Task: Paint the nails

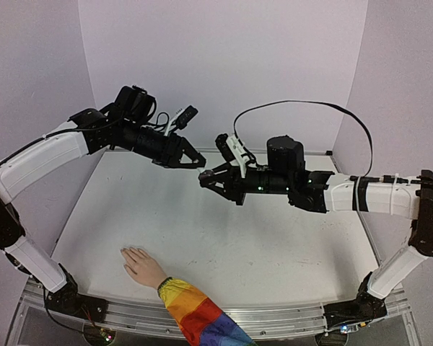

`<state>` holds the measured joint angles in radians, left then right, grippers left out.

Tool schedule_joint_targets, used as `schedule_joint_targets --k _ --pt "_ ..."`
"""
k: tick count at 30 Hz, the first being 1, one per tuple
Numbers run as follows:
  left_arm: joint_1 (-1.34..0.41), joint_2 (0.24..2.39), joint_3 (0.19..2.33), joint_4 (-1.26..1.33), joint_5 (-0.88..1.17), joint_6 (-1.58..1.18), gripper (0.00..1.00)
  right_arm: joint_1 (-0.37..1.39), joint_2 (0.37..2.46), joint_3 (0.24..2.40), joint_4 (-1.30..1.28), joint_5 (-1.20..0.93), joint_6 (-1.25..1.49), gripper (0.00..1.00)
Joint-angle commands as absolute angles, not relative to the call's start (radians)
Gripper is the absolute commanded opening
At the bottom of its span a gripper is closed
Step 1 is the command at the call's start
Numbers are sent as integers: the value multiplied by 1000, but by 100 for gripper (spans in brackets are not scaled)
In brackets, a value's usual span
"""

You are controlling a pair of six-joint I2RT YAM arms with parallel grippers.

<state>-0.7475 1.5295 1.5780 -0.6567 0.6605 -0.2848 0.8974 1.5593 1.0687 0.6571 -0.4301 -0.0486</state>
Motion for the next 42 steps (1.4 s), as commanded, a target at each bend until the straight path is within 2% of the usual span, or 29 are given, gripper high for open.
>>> schedule_joint_targets --k 1,9,13,15,16,18,19,22,30,38,42 --pt "-755 1537 1631 -658 682 -270 32 900 1560 1120 713 -451 -48 0" --pt "-756 1540 1634 -668 682 -262 25 900 1559 1119 712 -451 -48 0" --pt "-756 1536 1632 -672 670 -259 16 900 1559 1118 712 -451 -48 0" --pt "-756 1533 1632 -672 667 -259 15 900 1559 1117 713 -451 -49 0" --pt "-756 1532 1632 -673 666 -259 17 900 1559 1117 712 -448 -49 0" --pt "-756 1530 1631 -676 669 -257 32 900 1558 1115 712 -448 -48 0" --pt "-757 1528 1631 -675 672 -255 36 900 1557 1115 713 -449 -49 0" --pt "-756 1528 1629 -680 675 -250 40 900 1556 1114 713 -450 -48 0" --pt "-757 1535 1635 -689 667 -247 26 900 1557 1114 712 -454 -48 0" --pt "-756 1531 1642 -690 644 -244 17 900 1560 1112 711 -458 -49 0" --pt "-756 1527 1644 -691 641 -242 9 900 1559 1111 711 -459 -51 0"
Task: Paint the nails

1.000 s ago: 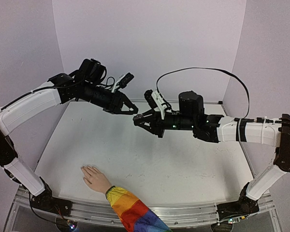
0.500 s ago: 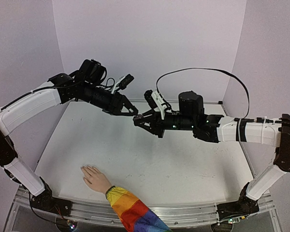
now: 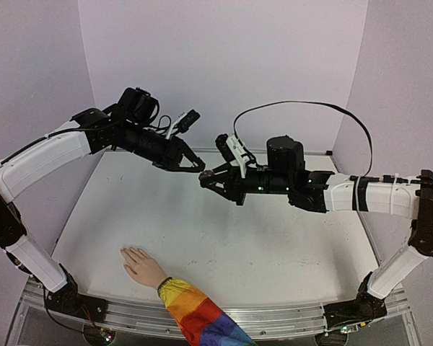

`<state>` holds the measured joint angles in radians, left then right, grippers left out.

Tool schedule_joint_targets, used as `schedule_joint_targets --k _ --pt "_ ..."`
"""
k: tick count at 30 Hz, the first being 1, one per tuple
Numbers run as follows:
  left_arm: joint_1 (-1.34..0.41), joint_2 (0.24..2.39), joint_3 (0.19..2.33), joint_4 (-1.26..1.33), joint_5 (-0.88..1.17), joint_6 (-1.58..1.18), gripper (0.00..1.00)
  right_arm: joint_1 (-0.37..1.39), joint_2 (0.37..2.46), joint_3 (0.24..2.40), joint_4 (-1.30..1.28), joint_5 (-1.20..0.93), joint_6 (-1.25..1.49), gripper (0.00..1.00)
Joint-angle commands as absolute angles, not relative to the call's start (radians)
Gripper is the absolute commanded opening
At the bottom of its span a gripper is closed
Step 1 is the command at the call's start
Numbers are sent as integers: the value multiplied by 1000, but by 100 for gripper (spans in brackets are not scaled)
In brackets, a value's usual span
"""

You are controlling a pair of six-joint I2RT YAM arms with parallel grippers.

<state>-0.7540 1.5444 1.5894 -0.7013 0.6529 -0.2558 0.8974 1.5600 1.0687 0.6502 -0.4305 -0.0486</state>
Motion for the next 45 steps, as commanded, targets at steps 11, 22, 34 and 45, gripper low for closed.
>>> schedule_joint_targets --k 11,22,34,45 --pt "-756 1516 1661 -711 606 -230 5 900 1558 1106 705 -471 -61 0" --pt "-755 1505 1665 -719 583 -228 0 900 1554 1103 704 -469 -66 0" --pt "-747 1493 1655 -723 563 -221 0 900 1548 1103 703 -471 -68 0" --pt "-732 1471 1635 -728 555 -218 0 900 1549 1101 704 -471 -66 0"
